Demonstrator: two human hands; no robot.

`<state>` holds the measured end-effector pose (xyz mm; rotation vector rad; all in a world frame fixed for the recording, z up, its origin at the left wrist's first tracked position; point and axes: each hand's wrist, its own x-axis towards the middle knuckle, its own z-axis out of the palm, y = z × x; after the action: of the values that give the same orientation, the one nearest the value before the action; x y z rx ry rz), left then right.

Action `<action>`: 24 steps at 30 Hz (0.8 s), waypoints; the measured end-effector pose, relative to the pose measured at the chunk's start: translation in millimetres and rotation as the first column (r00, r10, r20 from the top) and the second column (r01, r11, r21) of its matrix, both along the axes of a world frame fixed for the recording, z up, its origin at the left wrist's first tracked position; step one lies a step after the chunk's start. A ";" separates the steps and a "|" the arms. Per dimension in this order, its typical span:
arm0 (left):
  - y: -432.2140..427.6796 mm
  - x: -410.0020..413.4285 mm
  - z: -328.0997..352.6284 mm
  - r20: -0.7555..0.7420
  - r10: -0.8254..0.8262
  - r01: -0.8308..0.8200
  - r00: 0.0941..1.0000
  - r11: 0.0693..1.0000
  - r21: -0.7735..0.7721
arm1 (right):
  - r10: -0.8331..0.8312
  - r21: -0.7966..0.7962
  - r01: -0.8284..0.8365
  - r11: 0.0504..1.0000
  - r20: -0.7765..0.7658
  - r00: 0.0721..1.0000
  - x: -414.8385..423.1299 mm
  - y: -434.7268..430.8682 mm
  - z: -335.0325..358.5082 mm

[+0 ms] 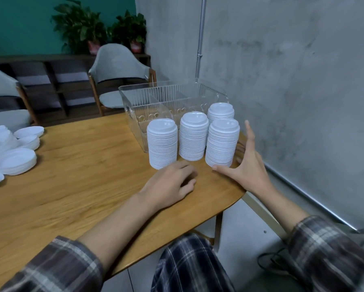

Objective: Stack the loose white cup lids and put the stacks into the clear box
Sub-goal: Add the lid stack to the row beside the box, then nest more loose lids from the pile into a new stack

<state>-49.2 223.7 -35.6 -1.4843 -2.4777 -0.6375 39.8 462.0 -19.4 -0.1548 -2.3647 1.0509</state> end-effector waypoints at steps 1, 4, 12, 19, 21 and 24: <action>-3.9 2.7 2.7 0.002 0.003 -0.003 1.000 1.000 -0.002 | -0.011 0.010 0.011 1.000 -0.014 1.000 5.8 -3.3 0.2; -14.1 11.2 11.3 -0.008 0.003 -0.003 1.000 1.000 -0.004 | -0.037 0.071 0.040 0.997 -0.051 0.998 24.4 -13.9 -2.4; -54.8 31.8 36.9 -0.028 0.006 -0.004 1.000 0.998 0.058 | -0.014 0.111 0.026 0.993 -0.103 0.995 55.8 -59.2 0.0; -147.7 52.6 53.0 -0.026 0.112 -0.106 0.993 0.981 0.164 | 0.180 0.128 -0.164 0.978 -0.129 0.975 34.4 -149.2 19.3; -180.9 55.5 55.1 -0.041 0.183 -0.174 0.982 0.971 0.166 | 0.263 0.136 -0.247 0.959 -0.117 0.958 24.6 -183.3 21.0; -231.5 58.9 56.3 -0.050 0.285 -0.274 0.957 0.947 0.168 | 0.372 0.139 -0.357 0.924 -0.100 0.923 8.0 -231.8 22.5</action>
<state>9.7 -7.8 20.8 -1.0532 -2.4509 -0.6927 47.8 230.2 3.1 0.4021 -2.3846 1.0453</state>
